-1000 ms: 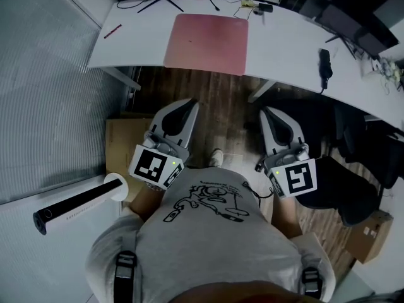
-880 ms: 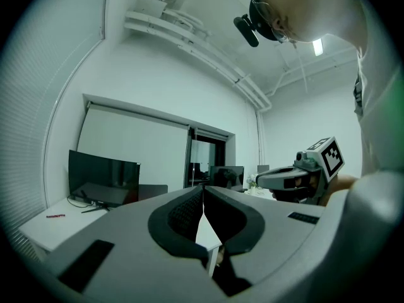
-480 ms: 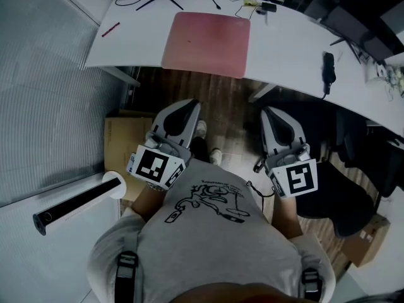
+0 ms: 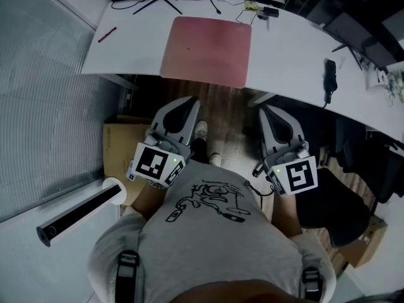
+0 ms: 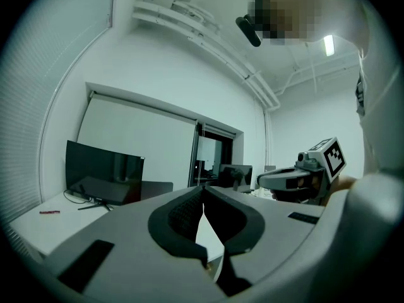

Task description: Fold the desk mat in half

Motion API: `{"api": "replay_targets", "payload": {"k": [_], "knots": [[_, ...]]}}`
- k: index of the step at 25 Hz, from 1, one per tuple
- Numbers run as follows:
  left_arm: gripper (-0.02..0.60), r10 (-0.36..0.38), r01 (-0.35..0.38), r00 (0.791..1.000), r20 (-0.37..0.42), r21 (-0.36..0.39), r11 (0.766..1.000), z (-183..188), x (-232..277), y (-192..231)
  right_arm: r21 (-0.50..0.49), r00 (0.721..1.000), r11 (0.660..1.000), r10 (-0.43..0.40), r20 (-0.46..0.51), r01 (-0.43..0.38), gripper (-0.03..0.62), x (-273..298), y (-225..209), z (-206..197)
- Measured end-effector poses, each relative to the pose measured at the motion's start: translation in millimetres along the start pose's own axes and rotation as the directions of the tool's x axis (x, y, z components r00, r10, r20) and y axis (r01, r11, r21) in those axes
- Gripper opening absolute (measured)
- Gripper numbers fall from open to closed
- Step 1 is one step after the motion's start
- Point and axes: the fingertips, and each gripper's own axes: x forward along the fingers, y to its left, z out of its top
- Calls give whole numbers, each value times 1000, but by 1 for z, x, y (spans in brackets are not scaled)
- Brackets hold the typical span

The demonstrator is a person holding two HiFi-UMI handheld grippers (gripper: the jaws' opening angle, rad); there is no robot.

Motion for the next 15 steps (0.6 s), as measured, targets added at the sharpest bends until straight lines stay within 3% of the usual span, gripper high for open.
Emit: {"api": "replay_targets", "payload": {"k": [15], "knots": [[23,-1,1,1000,3,-20,1000,14,53,110,-14,1000,1000,12,-13,-12,8,120,-21,27]]}}
